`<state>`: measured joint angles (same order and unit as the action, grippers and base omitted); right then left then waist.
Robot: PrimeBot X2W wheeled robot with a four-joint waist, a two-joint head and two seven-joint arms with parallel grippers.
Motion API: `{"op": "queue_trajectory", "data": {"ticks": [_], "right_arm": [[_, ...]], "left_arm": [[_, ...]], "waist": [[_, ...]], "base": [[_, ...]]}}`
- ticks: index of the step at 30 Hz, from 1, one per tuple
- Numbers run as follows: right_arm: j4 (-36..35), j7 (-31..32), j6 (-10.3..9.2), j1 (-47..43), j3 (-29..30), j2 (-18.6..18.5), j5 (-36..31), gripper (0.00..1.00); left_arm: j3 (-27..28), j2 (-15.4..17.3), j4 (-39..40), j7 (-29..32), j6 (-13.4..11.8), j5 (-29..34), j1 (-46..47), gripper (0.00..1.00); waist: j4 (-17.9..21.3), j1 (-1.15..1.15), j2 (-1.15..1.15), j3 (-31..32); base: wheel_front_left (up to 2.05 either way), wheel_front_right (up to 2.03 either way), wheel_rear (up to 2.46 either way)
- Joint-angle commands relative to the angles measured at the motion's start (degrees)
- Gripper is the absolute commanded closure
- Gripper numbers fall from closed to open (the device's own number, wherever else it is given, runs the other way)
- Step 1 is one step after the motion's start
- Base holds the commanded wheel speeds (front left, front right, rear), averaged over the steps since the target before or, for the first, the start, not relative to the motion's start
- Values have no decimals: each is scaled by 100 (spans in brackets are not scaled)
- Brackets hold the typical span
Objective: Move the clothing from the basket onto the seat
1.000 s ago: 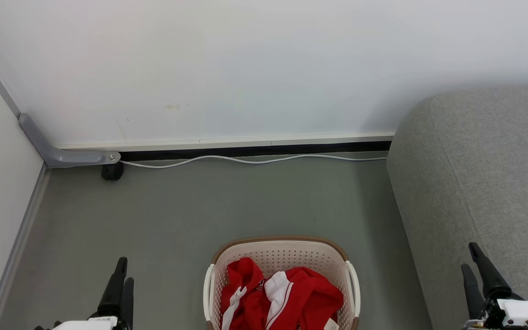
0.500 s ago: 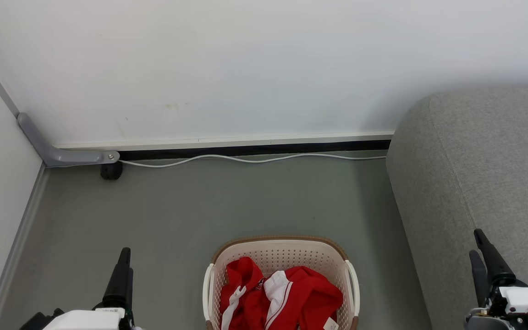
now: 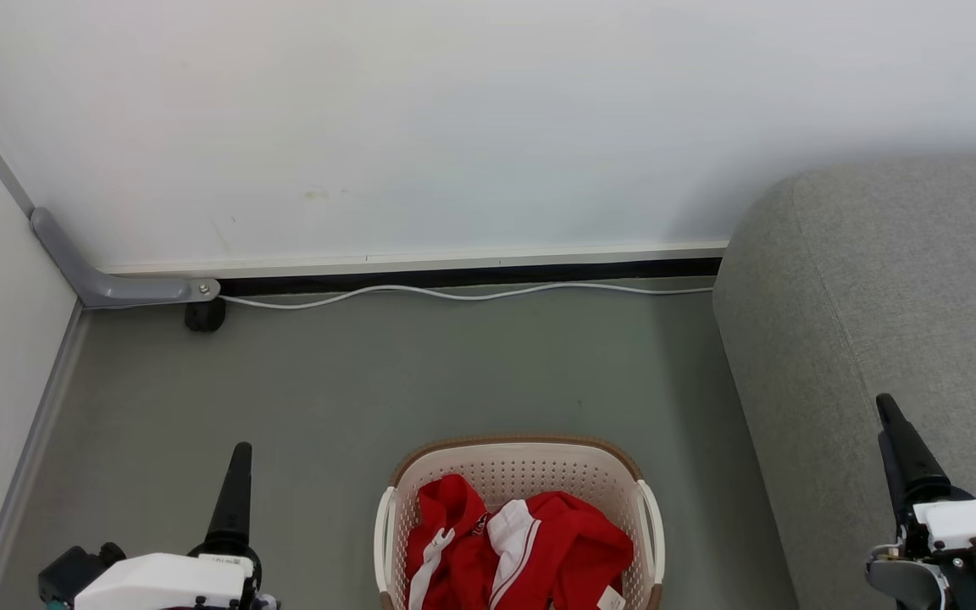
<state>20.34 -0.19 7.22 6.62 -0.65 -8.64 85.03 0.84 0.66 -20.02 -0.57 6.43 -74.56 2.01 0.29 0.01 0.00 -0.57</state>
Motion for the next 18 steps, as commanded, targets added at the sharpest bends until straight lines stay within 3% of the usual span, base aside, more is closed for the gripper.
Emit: {"op": "queue_trajectory", "data": {"ticks": [1, 18], "right_arm": [[-120, -90, 20, 312, -58, -191, -141, 0], [-33, -376, 21, 571, -407, -528, -1584, 0]], "left_arm": [[29, 69, 191, -54, -35, 201, 358, 0], [-358, 101, 218, -339, -368, 2008, 514, 0]], "waist": [[2, -1, 0, -1], [5, -1, 0, -3]], "base": [[0, 0, 0], [0, 0, 0]]}}
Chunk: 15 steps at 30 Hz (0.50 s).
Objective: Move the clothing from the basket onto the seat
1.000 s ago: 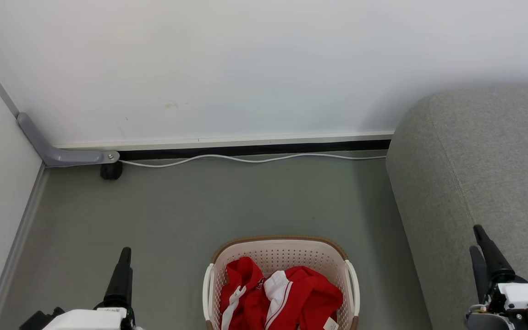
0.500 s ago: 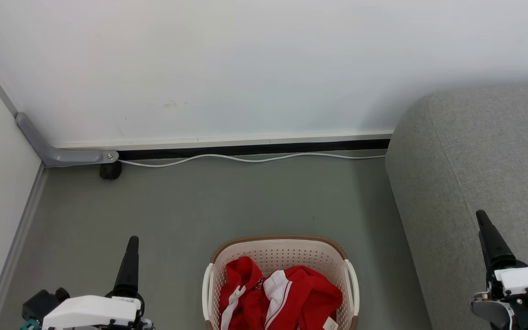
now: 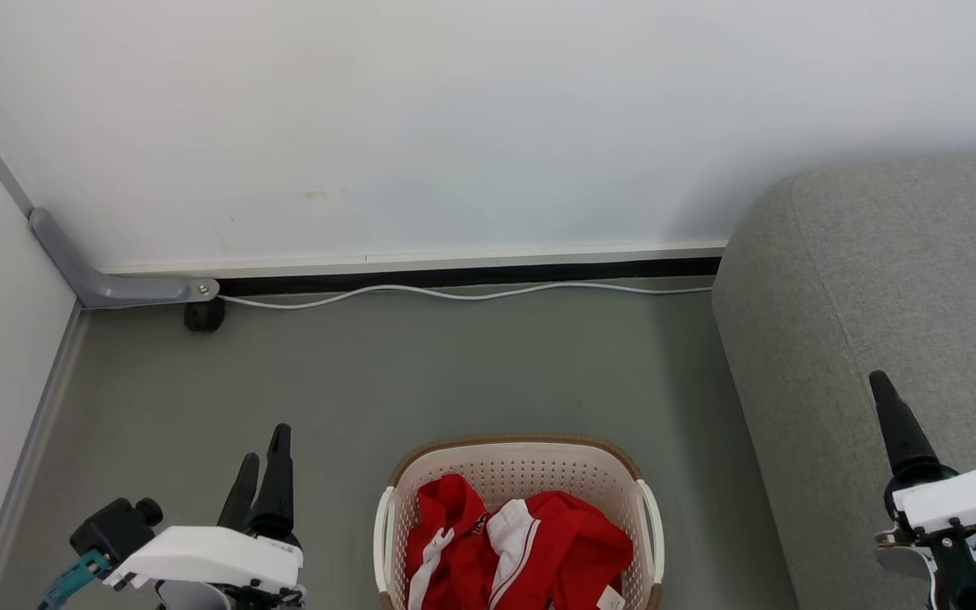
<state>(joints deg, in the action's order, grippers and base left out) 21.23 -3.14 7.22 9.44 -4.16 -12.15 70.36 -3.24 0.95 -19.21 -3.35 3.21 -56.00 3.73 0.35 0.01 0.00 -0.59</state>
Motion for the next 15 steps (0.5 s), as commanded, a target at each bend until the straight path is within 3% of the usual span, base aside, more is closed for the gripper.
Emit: {"op": "queue_trajectory", "data": {"ticks": [1, 15], "right_arm": [[-107, -98, 21, 306, -85, -198, -190, 0], [184, -335, 22, 498, -338, -456, -972, 0]], "left_arm": [[28, 74, 123, -78, -73, 249, 352, 0], [13, 100, -55, -314, -480, 1448, 466, 0]], "waist": [[-2, 0, 0, -1], [3, 0, 0, 2]], "base": [[0, 0, 0], [0, 0, 0]]}}
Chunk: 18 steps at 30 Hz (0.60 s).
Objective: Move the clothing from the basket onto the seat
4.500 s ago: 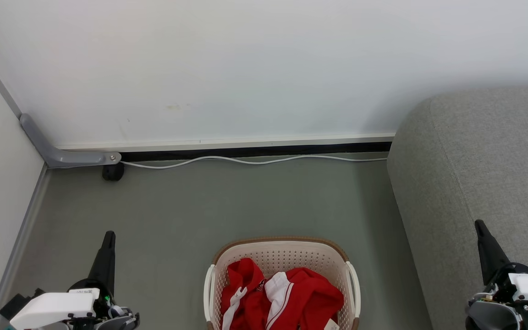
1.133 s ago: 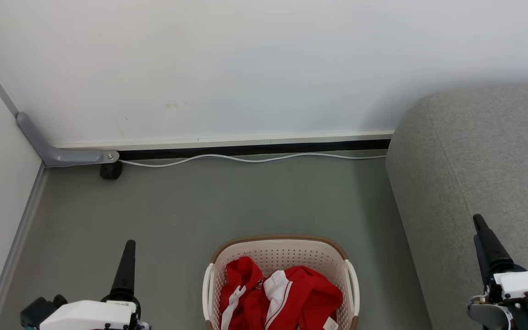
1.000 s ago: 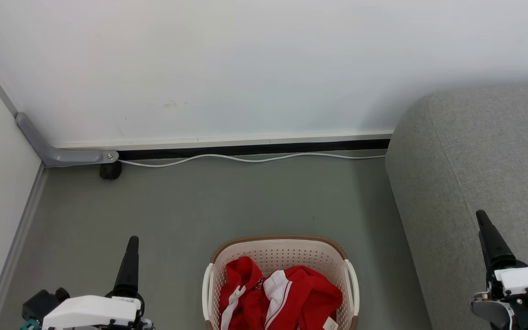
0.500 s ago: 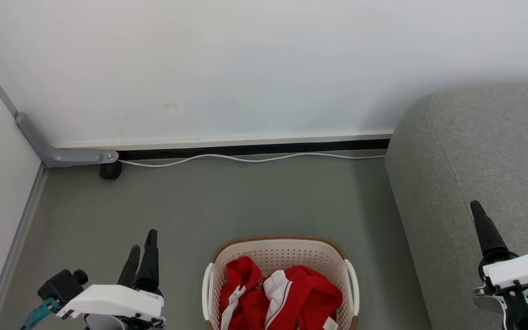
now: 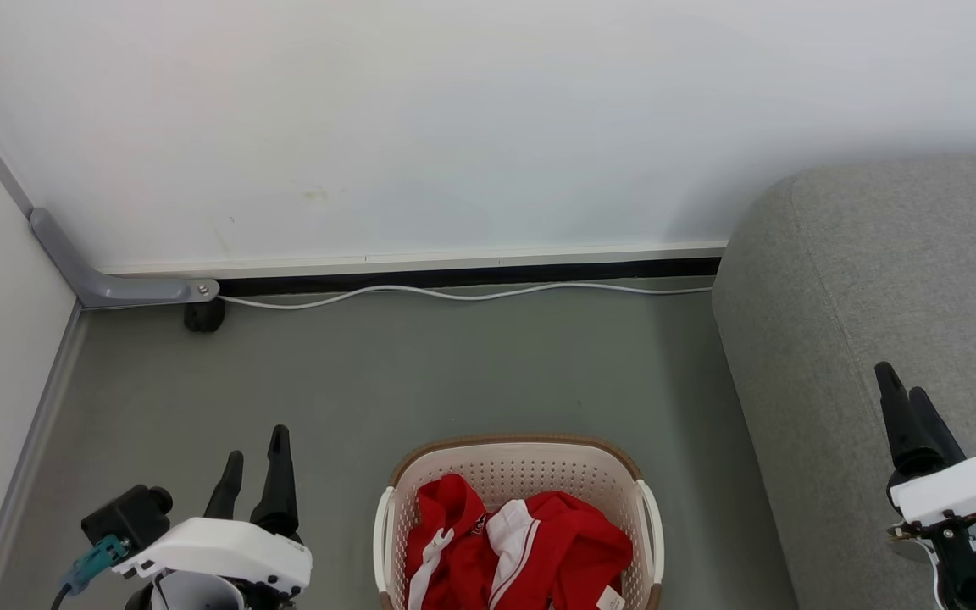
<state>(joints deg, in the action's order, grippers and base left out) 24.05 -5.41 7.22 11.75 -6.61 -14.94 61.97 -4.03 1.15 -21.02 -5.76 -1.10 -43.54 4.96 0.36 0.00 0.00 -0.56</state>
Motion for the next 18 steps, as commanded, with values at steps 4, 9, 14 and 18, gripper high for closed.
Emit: {"op": "queue_trajectory", "data": {"ticks": [4, 9, 14, 18], "right_arm": [[-22, -174, 23, 324, -171, -251, -325, 0], [62, -258, 23, 383, -274, -352, -537, 0], [125, -342, 24, 436, -295, -444, -752, 0], [151, -410, 24, 452, -301, -499, -945, 0]], "left_arm": [[82, 87, 82, -139, -212, 596, 370, 0], [108, 96, 37, -223, -382, 1025, 381, 0], [169, 108, 53, -307, -425, 1383, 393, 0], [207, 115, 82, -375, -465, 1655, 385, 0]], "waist": [[4, 0, 0, -6], [4, 0, 0, -5], [4, 0, 0, 2], [14, 0, 0, 18]], "base": [[0, 0, 0], [0, 0, 0], [0, 0, 0], [0, 0, 0]]}}
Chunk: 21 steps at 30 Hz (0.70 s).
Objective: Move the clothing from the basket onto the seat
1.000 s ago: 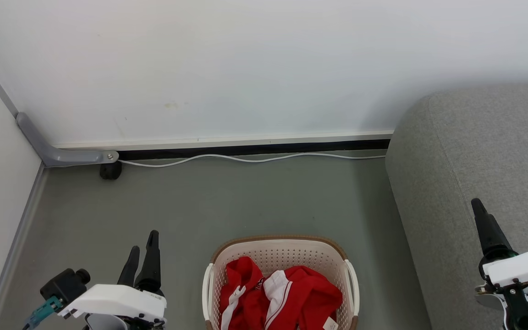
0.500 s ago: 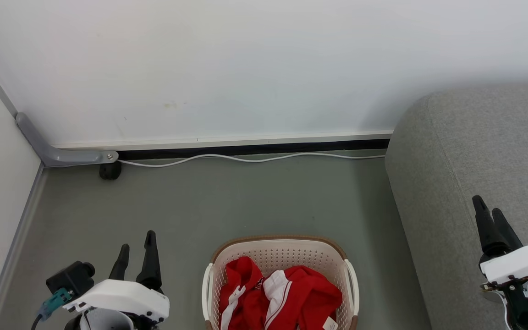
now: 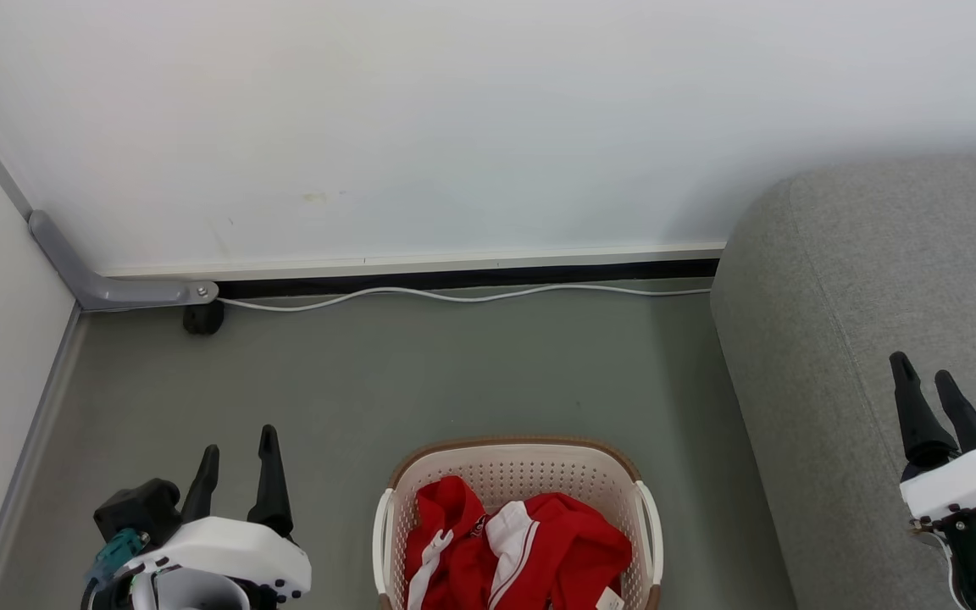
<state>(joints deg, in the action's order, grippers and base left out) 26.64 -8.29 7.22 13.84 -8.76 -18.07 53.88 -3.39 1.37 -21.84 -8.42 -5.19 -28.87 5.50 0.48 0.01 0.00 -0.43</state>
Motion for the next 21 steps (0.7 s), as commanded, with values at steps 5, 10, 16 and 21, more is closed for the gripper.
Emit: {"op": "queue_trajectory", "data": {"ticks": [5, 10, 16, 21], "right_arm": [[-89, -189, 24, 254, -88, -239, -363, 0], [-97, -273, 25, 294, -90, -292, -664, 0], [-64, -374, 25, 335, -174, -354, -1014, 0], [-70, -458, 25, 403, -197, -440, -1319, 0]], "left_arm": [[154, 100, 182, -176, -97, 471, 317, 0], [125, 109, 202, -260, -151, 811, 325, 0], [24, 119, 170, -361, -227, 1154, 354, 0], [-81, 128, 168, -445, -244, 1418, 419, 0]], "waist": [[18, 0, 0, 12], [39, 0, 0, 23], [55, 0, 0, 41], [70, 0, 0, 36]], "base": [[0, 0, 0], [0, 0, 0], [0, 0, 0], [0, 0, 0]]}}
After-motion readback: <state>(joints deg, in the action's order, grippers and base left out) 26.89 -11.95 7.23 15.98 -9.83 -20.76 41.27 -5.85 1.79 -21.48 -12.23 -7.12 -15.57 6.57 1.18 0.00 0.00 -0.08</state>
